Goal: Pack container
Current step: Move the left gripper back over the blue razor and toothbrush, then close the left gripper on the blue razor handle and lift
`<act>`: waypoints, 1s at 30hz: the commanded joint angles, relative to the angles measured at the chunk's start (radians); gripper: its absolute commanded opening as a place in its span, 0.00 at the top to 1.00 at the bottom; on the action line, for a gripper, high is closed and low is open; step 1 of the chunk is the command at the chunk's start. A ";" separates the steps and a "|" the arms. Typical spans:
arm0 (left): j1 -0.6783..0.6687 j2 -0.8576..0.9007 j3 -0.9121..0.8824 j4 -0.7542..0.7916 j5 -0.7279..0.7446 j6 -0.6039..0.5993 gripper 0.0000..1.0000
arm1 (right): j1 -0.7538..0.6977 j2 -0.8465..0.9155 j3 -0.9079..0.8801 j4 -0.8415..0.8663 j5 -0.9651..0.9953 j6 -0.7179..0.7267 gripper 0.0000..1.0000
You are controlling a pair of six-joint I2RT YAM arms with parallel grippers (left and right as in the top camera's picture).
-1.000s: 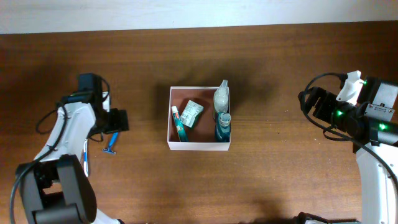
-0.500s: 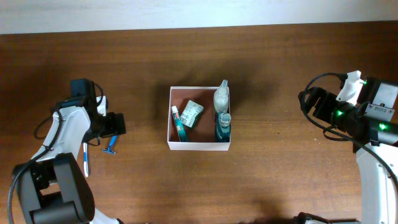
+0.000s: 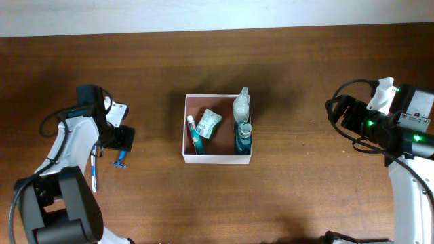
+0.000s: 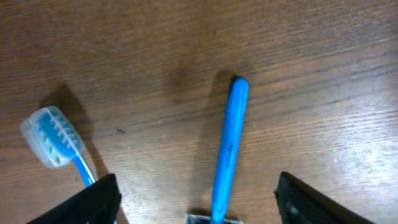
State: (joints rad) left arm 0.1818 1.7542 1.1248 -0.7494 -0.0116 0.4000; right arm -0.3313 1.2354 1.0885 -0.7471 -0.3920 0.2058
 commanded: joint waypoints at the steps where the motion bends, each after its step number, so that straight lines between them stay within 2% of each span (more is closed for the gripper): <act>1: 0.002 0.014 -0.062 0.039 -0.002 0.094 0.21 | -0.003 0.002 0.017 0.003 0.008 -0.003 0.02; 6: 0.002 0.014 -0.120 0.103 -0.002 0.108 0.22 | -0.003 0.002 0.017 0.003 0.008 -0.002 0.02; 8: 0.002 0.014 -0.122 0.106 -0.002 0.108 0.27 | -0.003 0.002 0.017 0.003 0.008 -0.002 0.02; 10: 0.002 0.014 -0.122 0.107 -0.002 0.108 0.37 | -0.003 0.002 0.017 0.003 0.008 -0.002 0.01; 13: 0.002 0.023 -0.126 0.120 -0.002 0.108 0.38 | -0.003 0.002 0.017 0.003 0.008 -0.003 0.02; 18: 0.002 0.079 -0.126 0.129 0.021 0.107 0.52 | -0.003 0.002 0.017 0.003 0.008 -0.003 0.02; 21: 0.002 0.098 -0.126 0.130 0.035 0.107 0.53 | -0.003 0.002 0.017 0.003 0.008 -0.003 0.02; 24: 0.002 0.097 -0.124 0.141 0.035 0.107 0.77 | -0.003 0.002 0.017 0.003 0.008 -0.002 0.02; 25: 0.002 0.097 -0.122 0.142 0.035 0.106 0.82 | -0.003 0.002 0.017 0.003 0.008 -0.002 0.02; 30: -0.011 0.097 -0.085 0.137 0.035 0.011 0.94 | -0.003 0.002 0.017 0.003 0.008 -0.003 0.02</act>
State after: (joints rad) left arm 0.1818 1.8069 1.0206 -0.6128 0.0284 0.4774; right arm -0.3313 1.2354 1.0885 -0.7475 -0.3923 0.2058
